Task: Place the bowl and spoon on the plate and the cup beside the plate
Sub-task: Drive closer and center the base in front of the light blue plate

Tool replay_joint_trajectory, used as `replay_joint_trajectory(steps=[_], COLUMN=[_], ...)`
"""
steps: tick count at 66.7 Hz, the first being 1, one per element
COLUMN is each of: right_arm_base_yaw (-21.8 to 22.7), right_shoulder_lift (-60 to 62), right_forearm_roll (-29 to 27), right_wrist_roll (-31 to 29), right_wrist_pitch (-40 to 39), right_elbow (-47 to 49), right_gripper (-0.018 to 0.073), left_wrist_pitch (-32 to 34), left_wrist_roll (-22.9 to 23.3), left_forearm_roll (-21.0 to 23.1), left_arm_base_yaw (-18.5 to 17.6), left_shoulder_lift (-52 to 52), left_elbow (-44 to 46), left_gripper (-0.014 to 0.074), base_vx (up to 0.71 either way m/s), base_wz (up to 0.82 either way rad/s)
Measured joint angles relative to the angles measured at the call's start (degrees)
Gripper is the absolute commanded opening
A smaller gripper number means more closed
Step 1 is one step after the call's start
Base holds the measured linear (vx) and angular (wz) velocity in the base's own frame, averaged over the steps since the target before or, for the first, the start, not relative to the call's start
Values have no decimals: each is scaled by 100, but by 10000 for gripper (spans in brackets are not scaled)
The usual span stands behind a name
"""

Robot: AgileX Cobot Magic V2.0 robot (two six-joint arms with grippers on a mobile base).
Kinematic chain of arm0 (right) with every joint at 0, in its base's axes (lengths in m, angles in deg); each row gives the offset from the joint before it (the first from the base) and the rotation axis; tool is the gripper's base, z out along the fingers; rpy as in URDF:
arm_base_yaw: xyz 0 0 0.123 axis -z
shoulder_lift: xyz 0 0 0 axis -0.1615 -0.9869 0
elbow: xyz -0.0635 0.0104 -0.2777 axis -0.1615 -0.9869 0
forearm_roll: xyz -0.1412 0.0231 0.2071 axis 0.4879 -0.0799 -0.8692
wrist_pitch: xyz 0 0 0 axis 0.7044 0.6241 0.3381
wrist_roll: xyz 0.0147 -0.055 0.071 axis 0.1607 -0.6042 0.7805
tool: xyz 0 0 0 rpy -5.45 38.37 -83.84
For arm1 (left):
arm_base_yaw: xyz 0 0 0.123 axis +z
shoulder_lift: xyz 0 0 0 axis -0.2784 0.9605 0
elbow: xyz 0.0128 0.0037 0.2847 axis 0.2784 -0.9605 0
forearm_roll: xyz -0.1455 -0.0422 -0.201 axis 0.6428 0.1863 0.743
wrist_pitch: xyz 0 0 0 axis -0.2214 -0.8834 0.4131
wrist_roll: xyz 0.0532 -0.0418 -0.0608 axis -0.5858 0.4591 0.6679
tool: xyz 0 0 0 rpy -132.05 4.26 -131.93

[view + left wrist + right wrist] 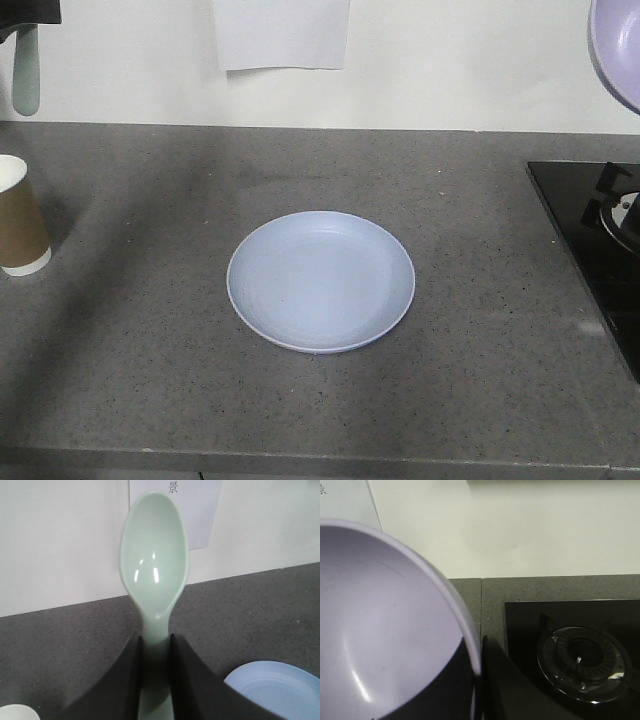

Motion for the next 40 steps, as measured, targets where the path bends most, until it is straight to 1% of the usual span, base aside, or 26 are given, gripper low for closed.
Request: replay_joint_trajectory(steps=[40], right_arm_base_yaw=[0], right_shoulder_lift=[0], right_forearm_roll=[0], right_wrist_roll=[0], right_wrist_pitch=[0], right_elbow=[0], right_gripper=[-10], left_wrist_pitch=[0], left_wrist_roll=[0], left_forearm_roll=[0], left_arm_base_yaw=[0], left_shoulder_lift=[0], left_elbow=[0], left_gripper=[-6], base_vx=[3], base_wz=[-2])
